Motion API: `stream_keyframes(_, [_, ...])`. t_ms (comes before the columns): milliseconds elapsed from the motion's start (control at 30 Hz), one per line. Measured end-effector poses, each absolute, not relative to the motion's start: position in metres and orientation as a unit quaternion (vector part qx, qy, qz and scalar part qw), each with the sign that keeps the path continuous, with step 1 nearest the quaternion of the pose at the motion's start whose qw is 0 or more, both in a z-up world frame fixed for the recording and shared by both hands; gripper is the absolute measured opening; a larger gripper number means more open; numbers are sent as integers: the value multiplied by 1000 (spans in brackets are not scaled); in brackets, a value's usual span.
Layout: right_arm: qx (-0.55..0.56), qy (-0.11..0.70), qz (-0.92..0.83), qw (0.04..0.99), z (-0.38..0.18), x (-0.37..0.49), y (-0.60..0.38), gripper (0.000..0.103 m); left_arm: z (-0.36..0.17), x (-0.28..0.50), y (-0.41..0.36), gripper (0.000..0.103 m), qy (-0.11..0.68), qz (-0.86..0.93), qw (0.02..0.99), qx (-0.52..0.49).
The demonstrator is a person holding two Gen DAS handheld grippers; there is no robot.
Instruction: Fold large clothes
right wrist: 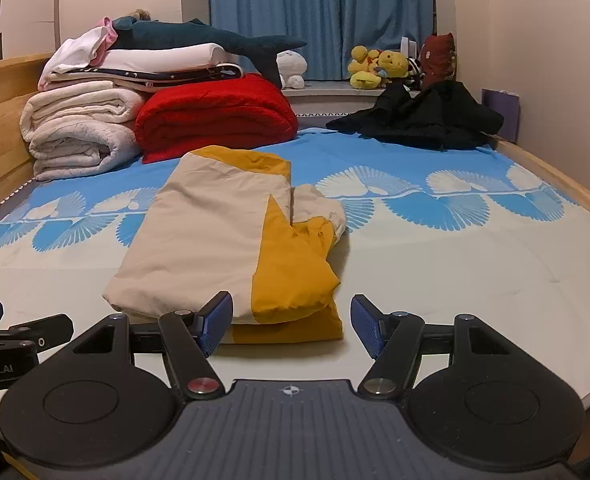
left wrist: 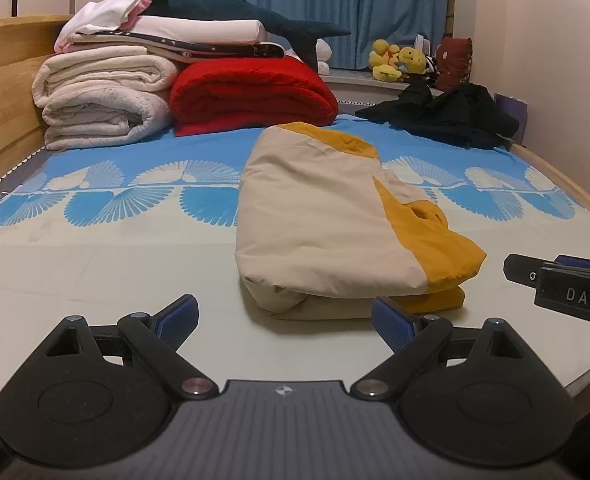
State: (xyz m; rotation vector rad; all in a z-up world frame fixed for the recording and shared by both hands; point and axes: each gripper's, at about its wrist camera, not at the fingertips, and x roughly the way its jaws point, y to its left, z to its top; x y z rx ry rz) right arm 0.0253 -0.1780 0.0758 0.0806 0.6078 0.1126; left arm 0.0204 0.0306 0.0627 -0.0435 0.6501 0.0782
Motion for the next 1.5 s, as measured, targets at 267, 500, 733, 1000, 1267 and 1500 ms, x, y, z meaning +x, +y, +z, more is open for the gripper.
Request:
stream_keyframes(267, [38, 299, 58, 952, 76, 24, -175, 67, 62, 21, 31, 96, 320, 37, 946, -22])
stream_keyframes(500, [36, 299, 58, 952, 76, 24, -173, 67, 62, 21, 30, 96, 320, 35, 946, -22])
stream_keyframes(733, [35, 300, 59, 952, 76, 24, -172, 67, 61, 22, 29, 96, 320, 33, 947, -21])
stream_keyframes(1000, [34, 300, 61, 951, 76, 25, -171, 67, 60, 22, 27, 96, 319, 32, 947, -21])
stream_keyframes(1267, [34, 300, 60, 951, 76, 25, -171, 67, 60, 22, 27, 96, 319, 31, 947, -21])
stream_keyframes(1500, [30, 303, 65, 950, 72, 25, -174, 67, 60, 23, 25, 96, 318, 30, 947, -19])
